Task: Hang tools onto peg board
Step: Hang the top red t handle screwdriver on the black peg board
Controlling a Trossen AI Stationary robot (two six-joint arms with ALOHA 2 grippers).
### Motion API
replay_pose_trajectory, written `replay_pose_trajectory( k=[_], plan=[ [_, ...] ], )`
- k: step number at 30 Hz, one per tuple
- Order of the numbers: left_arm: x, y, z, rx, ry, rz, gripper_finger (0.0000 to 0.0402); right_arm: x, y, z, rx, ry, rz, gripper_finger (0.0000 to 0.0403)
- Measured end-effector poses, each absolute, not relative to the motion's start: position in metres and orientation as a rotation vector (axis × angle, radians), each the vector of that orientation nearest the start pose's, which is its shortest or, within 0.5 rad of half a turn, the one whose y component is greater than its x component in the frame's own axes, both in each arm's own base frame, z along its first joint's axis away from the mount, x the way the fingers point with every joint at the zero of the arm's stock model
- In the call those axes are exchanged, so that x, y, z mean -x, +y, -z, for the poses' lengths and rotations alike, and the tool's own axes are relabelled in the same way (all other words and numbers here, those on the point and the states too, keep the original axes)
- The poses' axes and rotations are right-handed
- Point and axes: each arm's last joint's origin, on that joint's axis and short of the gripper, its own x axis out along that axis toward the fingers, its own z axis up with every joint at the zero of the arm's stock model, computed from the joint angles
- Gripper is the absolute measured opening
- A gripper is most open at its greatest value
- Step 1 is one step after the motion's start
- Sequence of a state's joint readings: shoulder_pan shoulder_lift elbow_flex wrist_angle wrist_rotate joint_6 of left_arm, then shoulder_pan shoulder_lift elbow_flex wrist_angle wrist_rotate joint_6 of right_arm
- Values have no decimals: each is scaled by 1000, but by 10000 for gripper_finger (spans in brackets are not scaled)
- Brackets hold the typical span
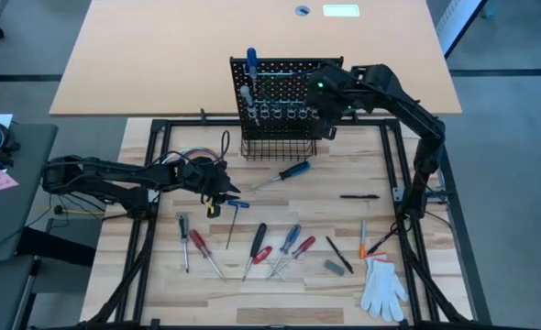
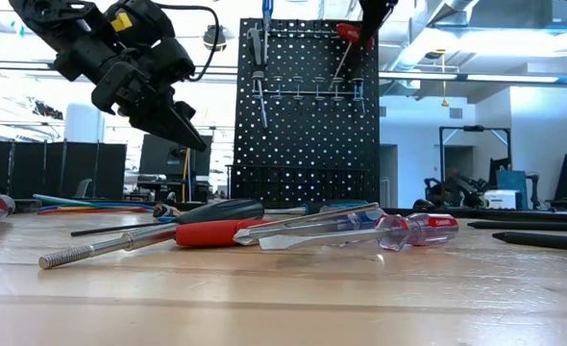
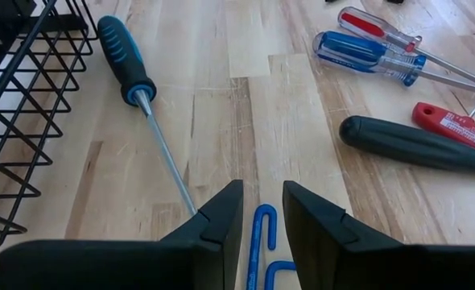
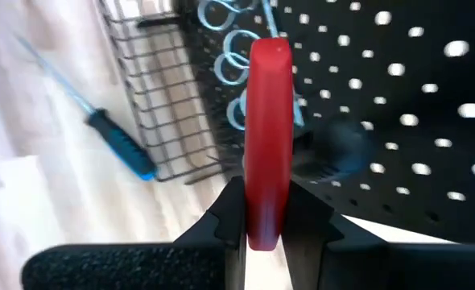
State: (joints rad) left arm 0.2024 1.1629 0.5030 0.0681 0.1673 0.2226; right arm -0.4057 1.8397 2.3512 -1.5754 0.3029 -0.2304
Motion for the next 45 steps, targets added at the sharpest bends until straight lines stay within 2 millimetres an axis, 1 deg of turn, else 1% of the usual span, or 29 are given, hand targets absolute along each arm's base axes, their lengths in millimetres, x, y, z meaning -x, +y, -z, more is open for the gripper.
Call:
replay_pose_trajectory(
  k=[3, 8, 11, 13, 16, 22, 24, 25, 27, 29, 32, 35, 37, 38, 41, 43, 45],
  plan=[
    [-222, 41, -189, -108, 580, 30, 83, -291, -136, -447, 122, 1142, 484, 57],
    [-223, 41, -191, -112, 561, 28, 83, -288, -141, -447, 114, 1142, 489, 57],
    [-225, 41, -195, -117, 517, 22, 83, -286, -145, -447, 118, 1145, 493, 58],
    [-228, 42, -199, -130, 468, 18, 83, -284, -144, -449, 141, 1146, 480, 58],
    [-231, 41, -206, -171, 387, 20, 83, -279, -133, -457, 174, 1123, 460, 58],
    [-237, 36, -222, -278, 219, 29, 83, -260, -113, -477, 195, 1046, 503, 58],
    [-240, 36, -231, -290, 185, 17, 82, -256, -105, -481, 194, 1023, 481, 58],
    [-243, 36, -239, -293, 162, 11, 80, -256, -100, -482, 193, 1012, 450, 58],
    [-249, 37, -257, -287, 122, -8, 75, -259, -90, -479, 197, 1016, 379, 58],
    [-254, 38, -276, -327, 108, -11, 70, -266, -82, -473, 211, 1037, 328, 58],
    [-259, 37, -303, -421, 73, -8, 71, -279, -68, -454, 243, 1114, 249, 58],
    [-261, 38, -326, -512, 34, -23, 90, -290, -59, -437, 264, 1151, 206, 58],
    [-268, 40, -332, -552, 16, -31, 112, -297, -53, -429, 278, 1150, 184, 58],
    [-273, 41, -332, -563, 27, -32, 125, -300, -50, -426, 288, 1149, 172, 58],
    [-297, 45, -326, -572, 57, -32, 165, -307, -44, -422, 323, 1121, 144, 58],
    [-312, 48, -324, -574, 60, -76, 188, -309, -41, -421, 336, 1112, 133, 58],
    [-324, 52, -329, -577, 52, -149, 203, -309, -39, -421, 342, 1109, 127, 58]
  ],
)
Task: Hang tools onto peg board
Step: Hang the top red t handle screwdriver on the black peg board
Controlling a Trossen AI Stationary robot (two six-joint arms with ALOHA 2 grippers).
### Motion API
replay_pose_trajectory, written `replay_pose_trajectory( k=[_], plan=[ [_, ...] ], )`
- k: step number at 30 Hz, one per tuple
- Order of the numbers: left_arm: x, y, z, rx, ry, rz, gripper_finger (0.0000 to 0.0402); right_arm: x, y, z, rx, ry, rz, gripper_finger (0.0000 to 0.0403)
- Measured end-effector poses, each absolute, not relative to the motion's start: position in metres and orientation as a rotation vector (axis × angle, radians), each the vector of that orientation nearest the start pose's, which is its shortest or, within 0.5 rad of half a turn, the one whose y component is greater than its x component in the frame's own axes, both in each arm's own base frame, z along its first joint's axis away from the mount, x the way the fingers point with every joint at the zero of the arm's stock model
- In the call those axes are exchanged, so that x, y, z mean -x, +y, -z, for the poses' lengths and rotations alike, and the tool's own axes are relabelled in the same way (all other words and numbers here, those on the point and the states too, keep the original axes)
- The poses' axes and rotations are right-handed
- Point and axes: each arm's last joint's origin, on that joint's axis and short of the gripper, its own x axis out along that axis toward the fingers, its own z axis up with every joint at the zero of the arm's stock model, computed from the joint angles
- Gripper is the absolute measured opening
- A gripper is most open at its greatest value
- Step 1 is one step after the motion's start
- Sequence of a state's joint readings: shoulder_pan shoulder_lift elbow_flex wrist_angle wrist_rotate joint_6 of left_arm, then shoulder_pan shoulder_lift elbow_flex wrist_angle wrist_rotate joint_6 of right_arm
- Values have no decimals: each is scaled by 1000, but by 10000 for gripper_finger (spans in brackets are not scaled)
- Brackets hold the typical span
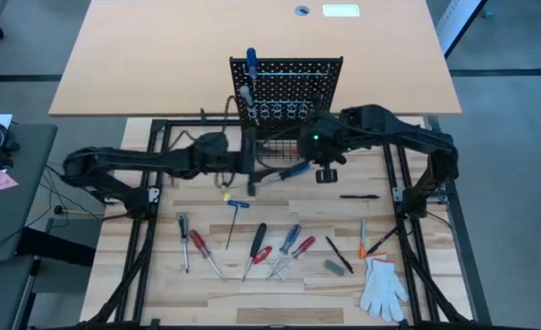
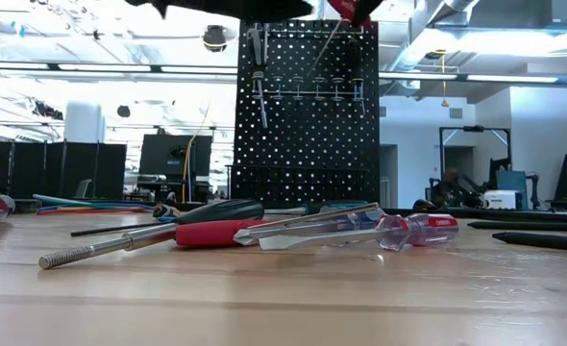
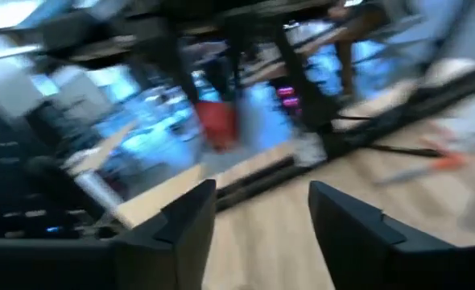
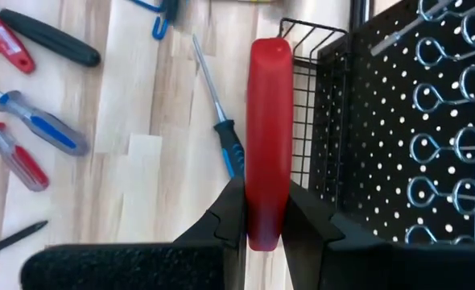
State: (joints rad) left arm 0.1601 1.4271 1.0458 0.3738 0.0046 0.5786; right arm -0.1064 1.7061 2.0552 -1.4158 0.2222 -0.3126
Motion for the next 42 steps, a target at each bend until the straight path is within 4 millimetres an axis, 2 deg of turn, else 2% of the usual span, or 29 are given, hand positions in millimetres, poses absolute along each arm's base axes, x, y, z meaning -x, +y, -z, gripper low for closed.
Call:
replay_pose_trajectory(
  k=[7, 22, 28, 36, 42],
  plan=[
    [-342, 55, -346, -555, 7, -195, 206, -308, -39, -420, 339, 1126, 125, 58],
    [-342, 53, -354, -496, -67, -103, 150, -313, -36, -423, 355, 1071, 125, 58],
    [-342, 52, -353, -495, -68, -97, 122, -314, -29, -423, 371, 1065, 106, 58],
    [-354, 54, -338, -495, -38, -72, 91, -315, -29, -424, 370, 1053, 106, 58],
    [-353, 54, -340, -493, -43, -75, 62, -314, -29, -423, 363, 1056, 106, 58]
  ],
)
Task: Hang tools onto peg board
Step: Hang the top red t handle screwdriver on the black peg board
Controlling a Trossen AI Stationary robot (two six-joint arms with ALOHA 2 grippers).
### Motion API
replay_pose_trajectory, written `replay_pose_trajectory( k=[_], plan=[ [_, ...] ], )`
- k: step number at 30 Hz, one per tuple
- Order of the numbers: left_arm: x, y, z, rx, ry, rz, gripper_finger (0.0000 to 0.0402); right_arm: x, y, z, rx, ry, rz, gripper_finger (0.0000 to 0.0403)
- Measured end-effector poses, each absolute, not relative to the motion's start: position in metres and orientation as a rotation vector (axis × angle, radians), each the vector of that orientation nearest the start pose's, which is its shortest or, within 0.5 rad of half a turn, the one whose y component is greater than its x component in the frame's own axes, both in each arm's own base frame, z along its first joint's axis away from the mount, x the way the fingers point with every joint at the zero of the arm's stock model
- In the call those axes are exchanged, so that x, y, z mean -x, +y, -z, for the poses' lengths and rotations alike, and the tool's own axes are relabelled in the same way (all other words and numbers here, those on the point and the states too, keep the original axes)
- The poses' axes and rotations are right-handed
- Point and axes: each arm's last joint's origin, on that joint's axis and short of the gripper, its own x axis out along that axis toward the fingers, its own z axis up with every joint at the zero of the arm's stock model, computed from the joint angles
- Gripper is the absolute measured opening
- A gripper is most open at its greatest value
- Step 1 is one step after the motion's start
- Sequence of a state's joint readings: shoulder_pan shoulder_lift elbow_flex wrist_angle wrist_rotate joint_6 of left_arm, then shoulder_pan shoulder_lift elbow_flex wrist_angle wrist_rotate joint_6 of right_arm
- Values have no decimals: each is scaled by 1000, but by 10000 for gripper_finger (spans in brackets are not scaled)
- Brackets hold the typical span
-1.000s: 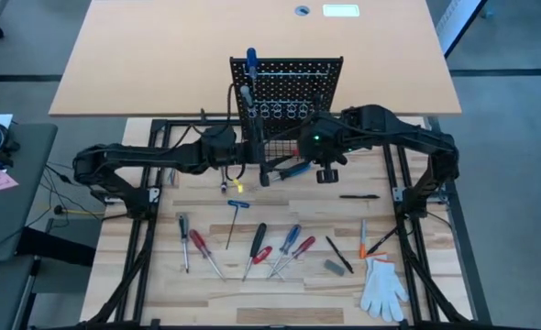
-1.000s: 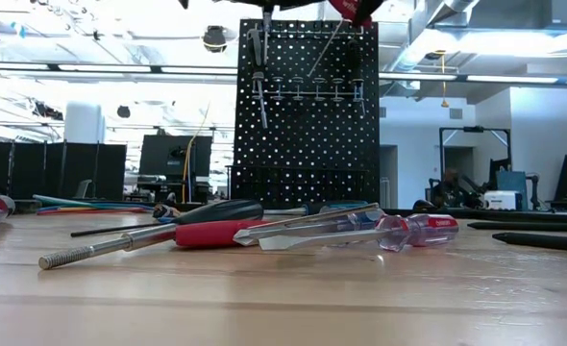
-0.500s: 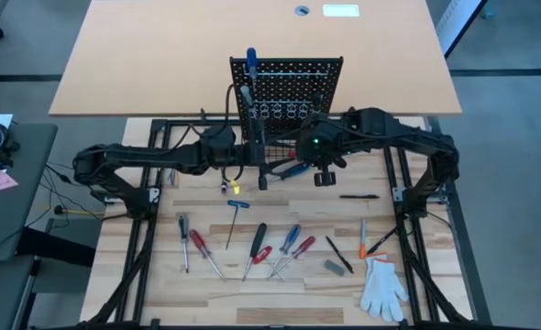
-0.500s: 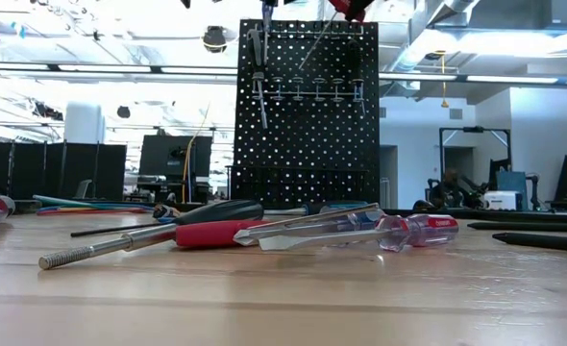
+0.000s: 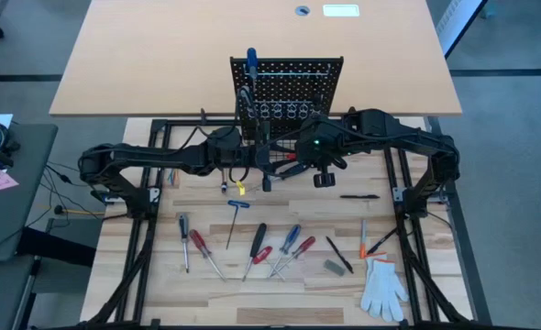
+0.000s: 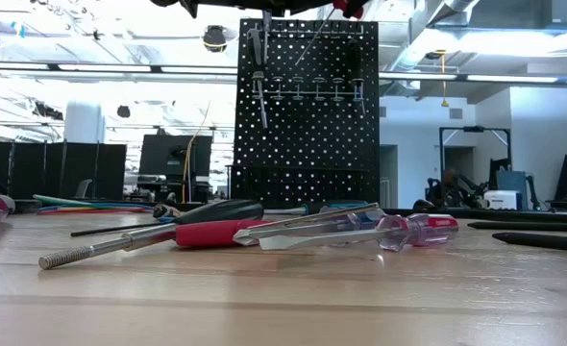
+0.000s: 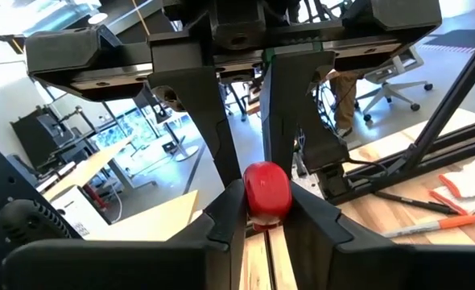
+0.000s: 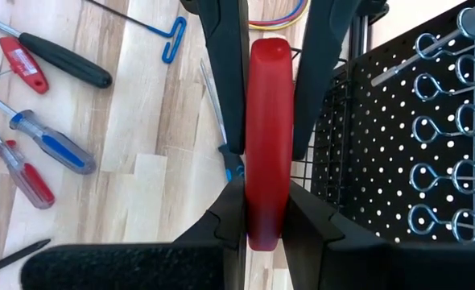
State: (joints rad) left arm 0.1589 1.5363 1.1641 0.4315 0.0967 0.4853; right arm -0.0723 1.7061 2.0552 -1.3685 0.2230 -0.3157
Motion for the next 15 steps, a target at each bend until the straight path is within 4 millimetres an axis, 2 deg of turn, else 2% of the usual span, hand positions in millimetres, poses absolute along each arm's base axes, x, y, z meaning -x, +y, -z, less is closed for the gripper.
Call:
replay_pose_trajectory(
  k=[5, 9, 12, 15],
  plan=[
    [-352, 53, -342, -492, -46, -75, 60, -314, -29, -424, 363, 1056, 108, 58],
    [-352, 53, -341, -487, -43, -74, 43, -314, -30, -424, 342, 1057, 121, 65],
    [-350, 54, -342, -456, -51, -38, 40, -311, -34, -422, 307, 1087, 131, 89],
    [-338, 60, -349, -407, -119, 9, 40, -302, -40, -418, 256, 1174, 156, 125]
  ],
)
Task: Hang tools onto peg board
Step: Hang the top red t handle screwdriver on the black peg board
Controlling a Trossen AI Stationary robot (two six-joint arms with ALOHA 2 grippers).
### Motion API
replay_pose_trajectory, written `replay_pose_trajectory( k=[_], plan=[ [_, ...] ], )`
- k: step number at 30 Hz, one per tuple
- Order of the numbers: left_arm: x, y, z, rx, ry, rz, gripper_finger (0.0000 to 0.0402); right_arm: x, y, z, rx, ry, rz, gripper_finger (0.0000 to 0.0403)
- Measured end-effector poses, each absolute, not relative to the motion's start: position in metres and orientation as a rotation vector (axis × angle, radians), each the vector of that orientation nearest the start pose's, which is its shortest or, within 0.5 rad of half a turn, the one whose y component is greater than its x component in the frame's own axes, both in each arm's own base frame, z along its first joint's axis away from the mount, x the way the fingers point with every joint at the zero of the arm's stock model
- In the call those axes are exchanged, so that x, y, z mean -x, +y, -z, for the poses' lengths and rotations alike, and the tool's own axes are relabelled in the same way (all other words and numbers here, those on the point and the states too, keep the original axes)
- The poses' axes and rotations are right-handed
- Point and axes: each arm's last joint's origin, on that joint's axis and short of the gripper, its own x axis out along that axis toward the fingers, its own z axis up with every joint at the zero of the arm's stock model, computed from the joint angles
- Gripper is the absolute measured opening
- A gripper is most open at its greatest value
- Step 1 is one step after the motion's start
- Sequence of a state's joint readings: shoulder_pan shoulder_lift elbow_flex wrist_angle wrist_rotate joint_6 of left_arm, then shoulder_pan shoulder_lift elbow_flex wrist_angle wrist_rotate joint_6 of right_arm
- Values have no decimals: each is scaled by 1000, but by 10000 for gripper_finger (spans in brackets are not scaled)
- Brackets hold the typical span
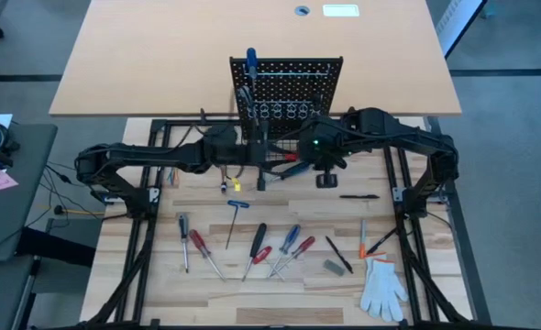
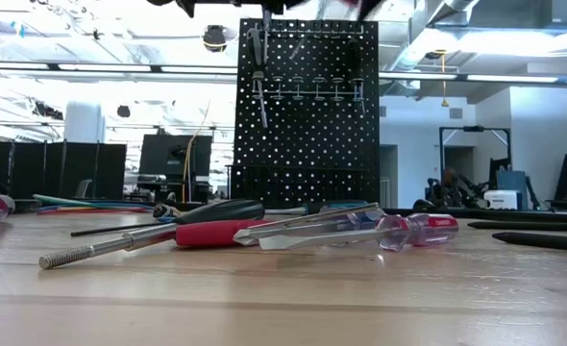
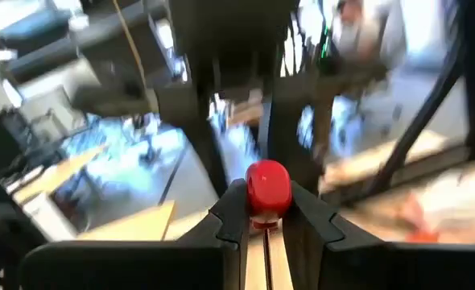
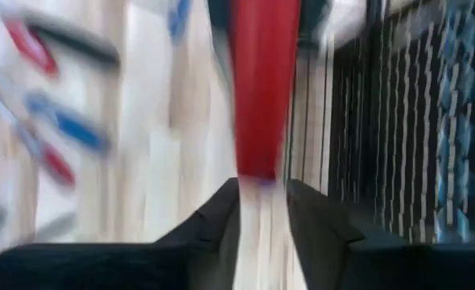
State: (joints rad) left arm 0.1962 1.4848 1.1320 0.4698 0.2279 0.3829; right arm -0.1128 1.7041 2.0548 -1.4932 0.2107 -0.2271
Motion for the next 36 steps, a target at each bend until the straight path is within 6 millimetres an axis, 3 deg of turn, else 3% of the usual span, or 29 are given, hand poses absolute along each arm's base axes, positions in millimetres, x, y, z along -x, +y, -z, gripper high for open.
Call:
replay_pose_trajectory(
  k=[4, 8, 13, 19, 28, 36],
  plan=[
    [-317, 66, -343, -365, -187, 13, 40, -290, -49, -409, 179, 1184, 139, 162],
    [-295, 64, -335, -354, -260, 14, 40, -279, -51, -391, 208, 1023, 144, 171],
    [-281, 61, -324, -344, -298, 16, 40, -269, -49, -363, 239, 611, 208, 166],
    [-280, 60, -325, -350, -327, 11, 40, -278, -35, -322, 265, 179, 197, 165],
    [-280, 60, -325, -341, -324, 12, 41, -296, -35, -310, 275, 44, 180, 169],
    [-280, 60, -324, -335, -317, 14, 42, -298, -31, -317, 302, -66, 83, 169]
  ],
)
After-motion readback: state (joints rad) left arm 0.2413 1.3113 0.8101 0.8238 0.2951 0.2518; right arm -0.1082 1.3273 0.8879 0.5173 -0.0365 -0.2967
